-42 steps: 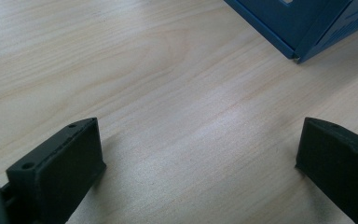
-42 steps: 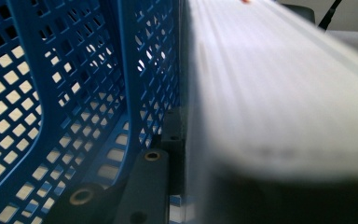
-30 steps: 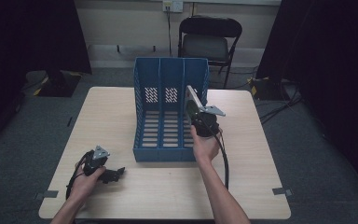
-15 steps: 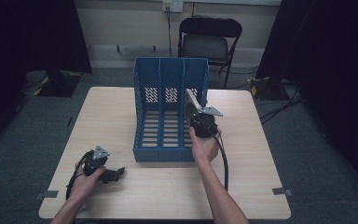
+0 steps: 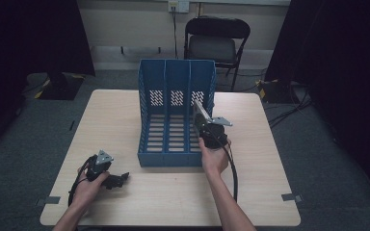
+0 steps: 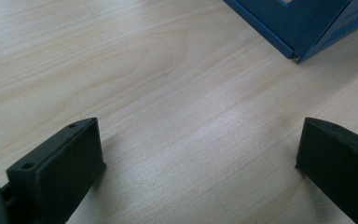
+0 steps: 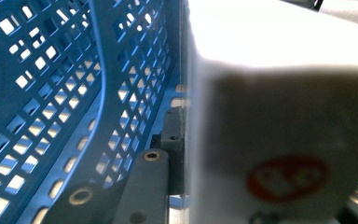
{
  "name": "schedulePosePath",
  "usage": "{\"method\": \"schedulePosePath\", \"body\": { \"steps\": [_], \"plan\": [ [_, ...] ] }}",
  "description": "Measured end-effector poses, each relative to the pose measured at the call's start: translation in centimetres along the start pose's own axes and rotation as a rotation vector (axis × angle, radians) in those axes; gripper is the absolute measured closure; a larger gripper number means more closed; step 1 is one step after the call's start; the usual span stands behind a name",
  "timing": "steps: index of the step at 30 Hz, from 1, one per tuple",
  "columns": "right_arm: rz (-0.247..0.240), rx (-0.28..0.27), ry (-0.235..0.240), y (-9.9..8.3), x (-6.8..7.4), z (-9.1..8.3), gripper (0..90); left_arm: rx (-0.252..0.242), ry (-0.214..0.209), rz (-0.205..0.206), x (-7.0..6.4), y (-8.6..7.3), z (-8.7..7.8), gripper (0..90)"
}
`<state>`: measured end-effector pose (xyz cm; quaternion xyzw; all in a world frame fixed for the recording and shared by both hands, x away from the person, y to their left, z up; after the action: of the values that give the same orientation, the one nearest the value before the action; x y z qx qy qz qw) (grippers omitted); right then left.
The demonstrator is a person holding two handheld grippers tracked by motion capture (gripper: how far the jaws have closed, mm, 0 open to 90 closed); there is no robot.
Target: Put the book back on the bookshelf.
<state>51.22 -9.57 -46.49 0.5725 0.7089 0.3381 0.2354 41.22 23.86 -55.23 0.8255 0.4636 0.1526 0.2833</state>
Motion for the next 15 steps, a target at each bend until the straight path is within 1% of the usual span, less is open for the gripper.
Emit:
{"method": "schedulePosePath", "body": {
  "steps": [3, 6, 7, 11, 14, 15],
  "plan": [
    [0.000, 0.022, 0.012, -0.1, 0.0, 0.0, 76.2, 0.000, 0.000, 0.000, 0.0, 0.0, 0.0, 0.0],
    [-0.021, 0.036, 0.006, -0.5, 0.0, -0.1, 76.1, 0.000, 0.000, 0.000, 0.0, 0.0, 0.0, 0.0],
    [-0.024, 0.048, 0.004, -0.7, 0.1, -0.1, 76.1, 0.000, 0.001, 0.001, 0.0, 0.0, 0.0, 0.0],
    [-0.037, 0.051, 0.006, -1.0, 0.4, -0.4, 76.1, 0.000, 0.000, 0.000, 0.0, 0.0, 0.0, 0.0],
    [-0.031, 0.045, 0.026, -1.3, 0.6, -0.5, 76.1, 0.001, 0.004, 0.005, 0.0, 0.0, 0.0, 0.0],
    [-0.044, 0.041, 0.019, -1.5, 0.7, -0.6, 76.1, 0.001, 0.004, 0.006, 0.1, 0.0, 0.0, 0.0]
  ]
}}
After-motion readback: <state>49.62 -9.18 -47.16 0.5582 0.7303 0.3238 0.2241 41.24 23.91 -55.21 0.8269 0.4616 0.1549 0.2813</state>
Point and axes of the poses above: each handheld gripper's, and its own axes: z roughly forward along the jaws, y roughly out of its top, x roughly to its left, the point moved 7 cm from there along z, roughly forward along the jaws, and after that the axes turned 8 degrees about x, right-handed, at the moved point
